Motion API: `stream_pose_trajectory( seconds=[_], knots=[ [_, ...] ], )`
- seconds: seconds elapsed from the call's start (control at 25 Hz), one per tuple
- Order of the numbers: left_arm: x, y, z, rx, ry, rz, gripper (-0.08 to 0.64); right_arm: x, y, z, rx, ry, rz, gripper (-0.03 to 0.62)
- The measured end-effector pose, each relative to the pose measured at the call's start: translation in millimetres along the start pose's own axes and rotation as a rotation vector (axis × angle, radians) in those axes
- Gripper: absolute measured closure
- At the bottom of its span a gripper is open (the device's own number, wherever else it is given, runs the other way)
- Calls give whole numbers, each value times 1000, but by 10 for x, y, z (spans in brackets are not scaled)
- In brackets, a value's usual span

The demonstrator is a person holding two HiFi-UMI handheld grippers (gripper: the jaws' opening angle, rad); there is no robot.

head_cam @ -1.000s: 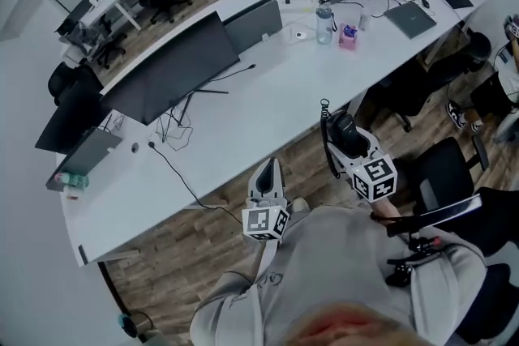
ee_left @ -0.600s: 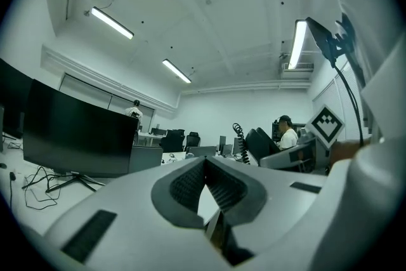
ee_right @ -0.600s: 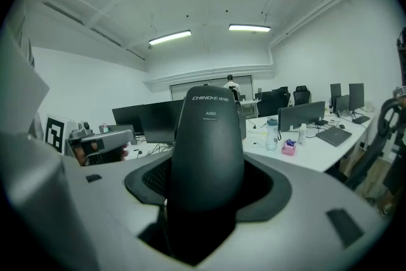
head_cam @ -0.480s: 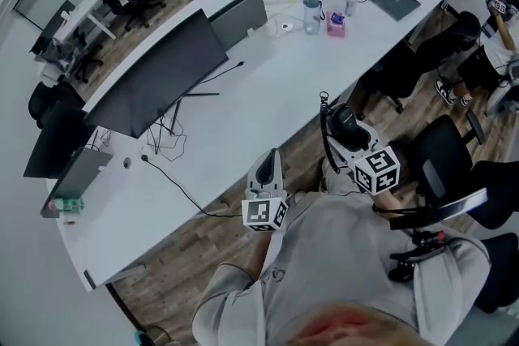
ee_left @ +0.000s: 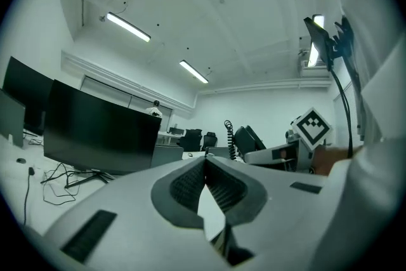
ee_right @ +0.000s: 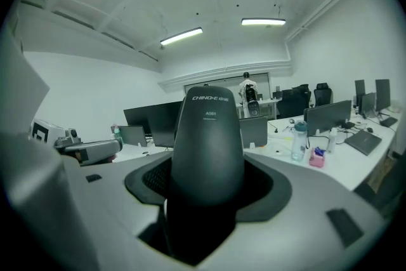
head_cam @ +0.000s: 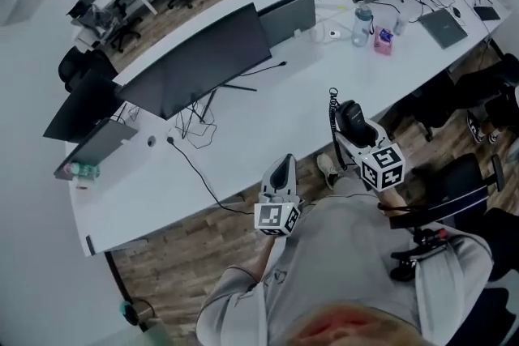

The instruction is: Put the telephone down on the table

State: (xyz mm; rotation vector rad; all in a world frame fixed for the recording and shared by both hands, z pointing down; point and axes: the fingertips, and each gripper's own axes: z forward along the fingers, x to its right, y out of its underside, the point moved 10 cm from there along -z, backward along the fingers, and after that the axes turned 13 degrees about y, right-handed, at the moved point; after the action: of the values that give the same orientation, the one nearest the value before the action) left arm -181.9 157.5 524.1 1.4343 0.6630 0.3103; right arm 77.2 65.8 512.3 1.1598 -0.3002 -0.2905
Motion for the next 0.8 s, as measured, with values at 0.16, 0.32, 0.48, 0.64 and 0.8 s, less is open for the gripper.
stream_pose_trajectory(
  seconds=[0.16, 0.32, 0.48, 0.64, 0.8],
  knots=[
    [-242, -76, 19, 1, -123, -4, 549, -14, -209, 487, 16, -72, -3, 310],
    [-490, -167, 110, 1, -228, -7, 549, 12, -361, 957, 20, -131, -3, 310],
    [-724, -255, 374, -1, -300, -1, 549, 79, -520, 1424, 22, -194, -11, 310],
    [-908, -296, 667, -8, -349, -7, 549, 177, -664, 1799, 14, -250, -12, 310],
    [-1006, -302, 1026, -17, -375, -33, 549, 369, -762, 2108, 11, -283, -20, 310]
  ],
)
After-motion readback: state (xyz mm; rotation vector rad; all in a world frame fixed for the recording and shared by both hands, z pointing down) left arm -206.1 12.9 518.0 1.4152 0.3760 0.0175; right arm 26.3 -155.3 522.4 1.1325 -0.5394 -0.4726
